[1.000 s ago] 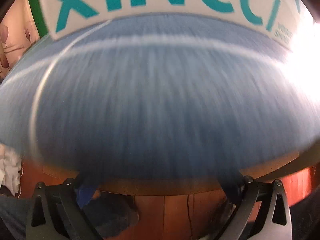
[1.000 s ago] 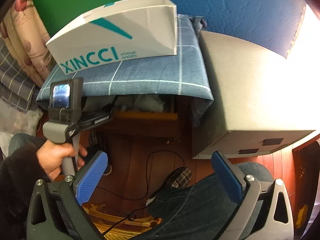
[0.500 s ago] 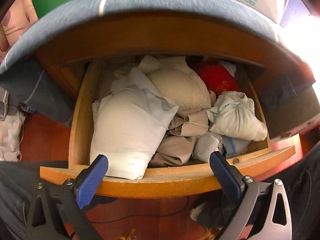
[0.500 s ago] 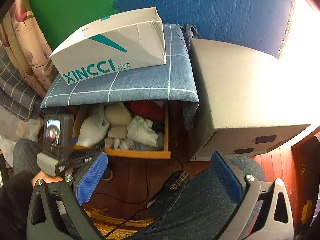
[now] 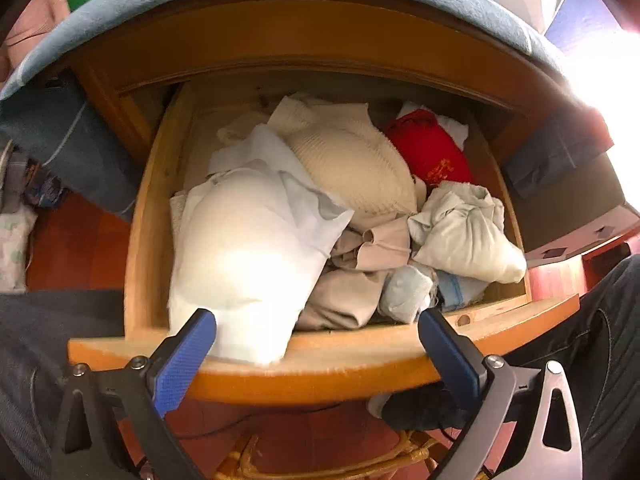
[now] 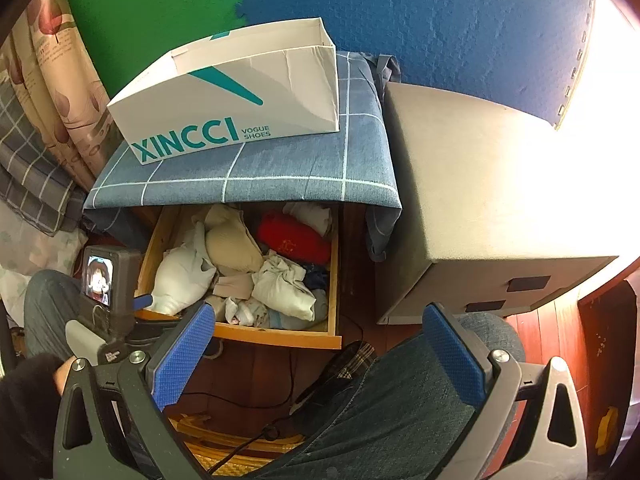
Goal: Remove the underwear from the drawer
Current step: 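Close the left gripper on the white underwear in the drawer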
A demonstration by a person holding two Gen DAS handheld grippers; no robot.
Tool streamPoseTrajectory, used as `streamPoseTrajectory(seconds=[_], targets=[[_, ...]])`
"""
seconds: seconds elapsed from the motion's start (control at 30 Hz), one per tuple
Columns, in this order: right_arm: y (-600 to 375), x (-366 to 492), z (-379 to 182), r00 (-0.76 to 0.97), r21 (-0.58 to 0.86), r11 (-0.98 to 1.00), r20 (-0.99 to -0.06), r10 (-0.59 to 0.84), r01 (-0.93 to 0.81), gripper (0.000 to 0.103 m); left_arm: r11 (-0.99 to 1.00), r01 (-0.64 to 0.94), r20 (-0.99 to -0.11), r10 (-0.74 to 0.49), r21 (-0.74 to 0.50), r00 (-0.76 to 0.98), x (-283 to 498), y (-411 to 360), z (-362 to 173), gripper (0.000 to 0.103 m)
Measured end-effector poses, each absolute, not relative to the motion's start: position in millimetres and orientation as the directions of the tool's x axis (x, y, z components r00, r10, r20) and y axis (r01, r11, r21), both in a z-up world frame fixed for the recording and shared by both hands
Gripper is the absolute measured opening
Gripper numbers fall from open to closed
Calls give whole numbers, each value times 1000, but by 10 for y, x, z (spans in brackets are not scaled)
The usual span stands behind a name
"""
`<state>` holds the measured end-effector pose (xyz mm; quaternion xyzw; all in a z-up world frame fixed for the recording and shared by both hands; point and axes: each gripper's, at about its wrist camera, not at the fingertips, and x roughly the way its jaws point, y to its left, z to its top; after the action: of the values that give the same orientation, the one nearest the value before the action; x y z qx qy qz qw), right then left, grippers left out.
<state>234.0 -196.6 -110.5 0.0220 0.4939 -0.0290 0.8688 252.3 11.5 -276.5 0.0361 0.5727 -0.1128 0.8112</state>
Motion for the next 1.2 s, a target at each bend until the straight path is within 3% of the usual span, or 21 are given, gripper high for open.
streamPoseTrajectory(seconds=[0.07,0.2,0.43,0.7,0.93,1.07,1.2], targets=[[-1995,2344,-1157,502,13,997,-864,-28,78,103,971,237,-917,-80,17,392,2675,130,-2770,103],[-2064,2383,-1307,469,48,995,-883,-1,92,103,973,225,-891,-63,45,449,3110,156,-2777,103],[-2012,2414,-1381,461,47,997,-887,12,65,103,945,298,-929,13,132,370,3682,-47,-3098,103],[-2082,2471,-1533,438,74,995,-898,35,72,103,940,312,-968,57,135,245,4281,-153,-3189,102],[-2069,2463,-1518,442,69,995,-896,32,69,103,944,315,-974,28,99,224,4529,-231,-3216,65],[-2020,2430,-1344,485,42,998,-874,11,53,103,936,323,-967,61,141,246,4569,-221,-3270,35],[-1923,2393,-1122,538,-6,999,-842,-24,34,103,943,297,-962,71,150,263,4673,-182,-3331,29]])
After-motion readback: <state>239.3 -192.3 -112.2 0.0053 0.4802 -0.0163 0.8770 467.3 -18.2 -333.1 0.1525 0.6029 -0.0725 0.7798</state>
